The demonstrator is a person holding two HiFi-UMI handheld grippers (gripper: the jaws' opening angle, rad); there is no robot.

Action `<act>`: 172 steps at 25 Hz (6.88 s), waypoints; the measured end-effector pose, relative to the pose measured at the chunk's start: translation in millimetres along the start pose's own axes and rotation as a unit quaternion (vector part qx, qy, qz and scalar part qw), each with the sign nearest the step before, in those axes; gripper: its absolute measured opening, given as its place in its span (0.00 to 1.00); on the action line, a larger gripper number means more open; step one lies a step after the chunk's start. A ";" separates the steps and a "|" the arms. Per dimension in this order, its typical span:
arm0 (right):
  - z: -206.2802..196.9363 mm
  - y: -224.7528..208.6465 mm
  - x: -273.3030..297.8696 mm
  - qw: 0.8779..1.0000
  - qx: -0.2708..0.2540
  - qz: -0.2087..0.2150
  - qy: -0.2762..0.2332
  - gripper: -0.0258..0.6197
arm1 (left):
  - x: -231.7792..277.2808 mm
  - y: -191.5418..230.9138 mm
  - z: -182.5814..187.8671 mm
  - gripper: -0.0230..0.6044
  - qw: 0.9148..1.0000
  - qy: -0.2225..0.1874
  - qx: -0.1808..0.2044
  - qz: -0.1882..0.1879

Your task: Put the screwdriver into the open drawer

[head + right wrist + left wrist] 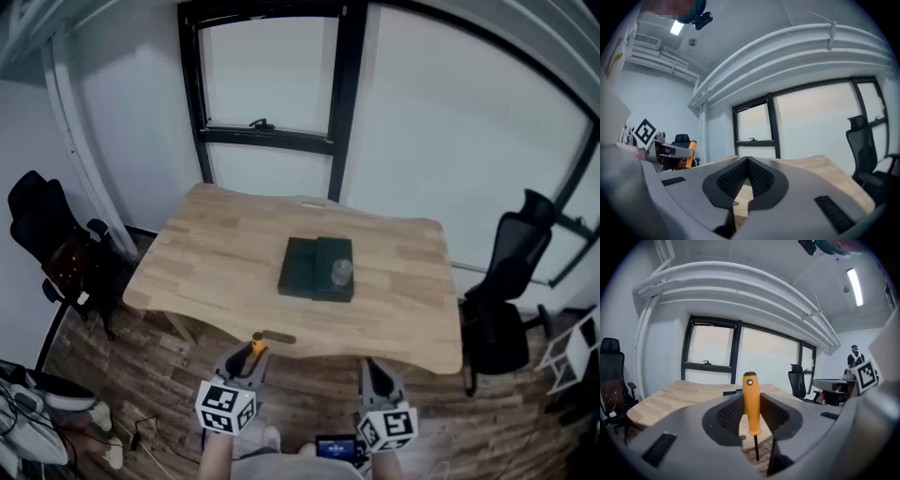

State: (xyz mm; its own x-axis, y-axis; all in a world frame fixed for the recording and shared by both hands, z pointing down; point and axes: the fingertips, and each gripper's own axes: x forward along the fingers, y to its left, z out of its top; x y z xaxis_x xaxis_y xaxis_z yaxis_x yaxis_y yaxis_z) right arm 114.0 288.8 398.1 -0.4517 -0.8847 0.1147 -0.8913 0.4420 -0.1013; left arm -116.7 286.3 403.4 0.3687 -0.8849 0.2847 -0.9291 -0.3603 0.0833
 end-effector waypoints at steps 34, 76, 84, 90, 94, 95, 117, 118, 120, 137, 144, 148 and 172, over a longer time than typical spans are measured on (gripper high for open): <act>-8.2 -63.2 5.8 1.000 0.028 -0.003 -0.004 0.04 | 55.1 -32.5 -0.9 0.21 1.000 0.016 -0.020 0.009; 32.4 -168.8 262.7 0.999 -0.011 -0.032 0.025 0.04 | 327.5 94.7 53.9 0.21 0.997 0.043 -0.062 -0.005; 40.6 -156.1 292.2 0.999 -0.042 -0.010 0.033 0.04 | 340.3 105.3 59.8 0.21 0.996 0.037 -0.075 -0.015; 35.5 -151.9 295.3 0.998 -0.044 -0.031 0.032 0.04 | 337.6 107.0 60.9 0.21 0.997 0.036 -0.064 -0.039; 34.2 -147.4 290.6 0.998 -0.038 -0.042 0.033 0.04 | 332.7 107.4 58.3 0.21 0.996 0.038 -0.060 -0.049; 33.4 -146.8 289.5 0.998 -0.038 -0.044 0.033 0.04 | 333.0 108.6 56.7 0.21 0.996 0.039 -0.062 -0.049; 11.6 -164.3 299.1 0.997 -0.021 -0.056 0.054 0.04 | 355.6 120.8 35.9 0.21 0.993 0.083 -0.063 -0.054; 9.5 -165.1 299.2 0.997 -0.020 -0.057 0.056 0.04 | 356.5 120.2 33.2 0.21 0.993 0.086 -0.063 -0.055; 6.5 -166.8 299.7 0.996 -0.017 -0.060 0.060 0.04 | 358.7 119.4 28.6 0.21 0.992 0.092 -0.063 -0.058; -23.7 -176.7 302.7 0.993 -0.003 -0.068 0.094 0.04 | 367.1 123.2 -6.8 0.21 0.987 0.137 -0.063 -0.058; -36.2 -183.0 307.4 0.991 0.005 -0.073 0.108 0.04 | 376.2 121.2 -23.1 0.21 0.983 0.160 -0.066 -0.064; -41.7 -182.0 310.6 0.991 0.006 -0.069 0.117 0.04 | 377.7 120.2 -34.7 0.21 0.980 0.177 -0.064 -0.067; -70.1 -193.7 315.9 0.985 0.022 -0.069 0.154 0.04 | 389.0 115.2 -73.4 0.21 0.968 0.227 -0.070 -0.074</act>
State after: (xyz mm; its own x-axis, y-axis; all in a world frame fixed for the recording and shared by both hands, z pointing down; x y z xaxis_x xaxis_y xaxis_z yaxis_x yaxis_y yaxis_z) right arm 141.3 -66.0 523.2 -0.3218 -0.8463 0.4245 -0.9459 0.3070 -0.1050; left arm -82.4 -77.8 593.8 0.4777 -0.5933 0.6479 -0.8732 -0.4017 0.2760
